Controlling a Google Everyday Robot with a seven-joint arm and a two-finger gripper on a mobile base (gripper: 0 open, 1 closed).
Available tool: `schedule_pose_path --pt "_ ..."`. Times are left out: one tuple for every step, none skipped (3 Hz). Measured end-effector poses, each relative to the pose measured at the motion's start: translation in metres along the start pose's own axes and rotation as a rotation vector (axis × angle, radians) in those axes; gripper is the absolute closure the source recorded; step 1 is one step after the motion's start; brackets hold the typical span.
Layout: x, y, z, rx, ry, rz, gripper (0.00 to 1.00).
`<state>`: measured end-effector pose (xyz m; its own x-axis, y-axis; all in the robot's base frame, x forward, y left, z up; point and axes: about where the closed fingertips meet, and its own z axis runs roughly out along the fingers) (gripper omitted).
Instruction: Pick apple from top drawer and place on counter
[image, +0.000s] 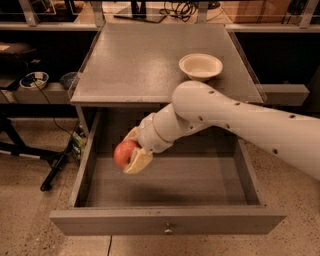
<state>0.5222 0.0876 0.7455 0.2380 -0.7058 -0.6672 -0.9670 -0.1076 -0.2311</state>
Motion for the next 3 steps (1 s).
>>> schedule_pose_path --pt "-0.017 -0.015 -0.016 0.067 0.016 -0.017 1.00" --pt "-0.031 -0.035 -0.029 0.121 0.059 -0.023 1.00" --pt "-0.031 -0.035 -0.029 0.121 0.059 -0.023 1.00"
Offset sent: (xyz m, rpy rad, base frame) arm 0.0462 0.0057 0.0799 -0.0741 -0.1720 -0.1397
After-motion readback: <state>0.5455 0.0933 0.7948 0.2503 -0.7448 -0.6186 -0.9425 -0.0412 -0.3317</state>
